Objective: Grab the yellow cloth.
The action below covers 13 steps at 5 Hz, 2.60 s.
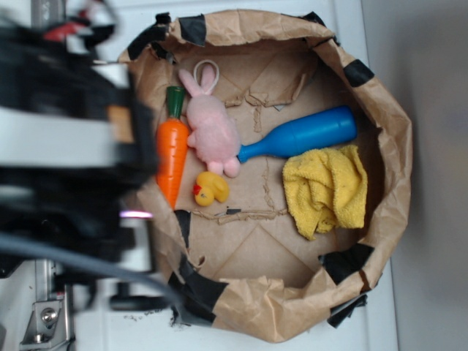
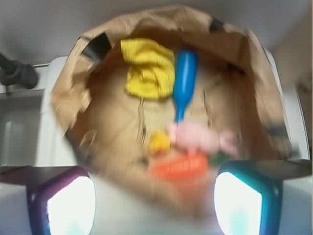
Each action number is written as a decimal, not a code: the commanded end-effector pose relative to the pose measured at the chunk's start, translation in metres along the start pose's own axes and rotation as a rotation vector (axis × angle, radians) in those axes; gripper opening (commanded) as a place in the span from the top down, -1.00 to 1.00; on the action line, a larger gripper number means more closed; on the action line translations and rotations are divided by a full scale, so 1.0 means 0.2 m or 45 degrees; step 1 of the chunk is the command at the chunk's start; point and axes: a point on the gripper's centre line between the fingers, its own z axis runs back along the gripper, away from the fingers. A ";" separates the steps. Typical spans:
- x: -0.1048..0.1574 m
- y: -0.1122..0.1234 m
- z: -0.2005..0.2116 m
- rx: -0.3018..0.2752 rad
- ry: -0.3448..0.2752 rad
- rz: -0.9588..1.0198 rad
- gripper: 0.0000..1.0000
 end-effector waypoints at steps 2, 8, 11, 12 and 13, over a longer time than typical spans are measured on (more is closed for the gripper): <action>0.34 -0.08 -0.59 -0.033 0.064 -0.686 -1.00; 0.34 -0.18 -0.86 -0.040 0.093 -0.767 1.00; 0.40 0.01 -0.76 0.027 0.107 -0.535 1.00; 0.38 0.06 -0.64 0.074 0.068 -0.225 1.00; 0.26 0.12 -0.36 -0.050 -0.084 0.122 1.00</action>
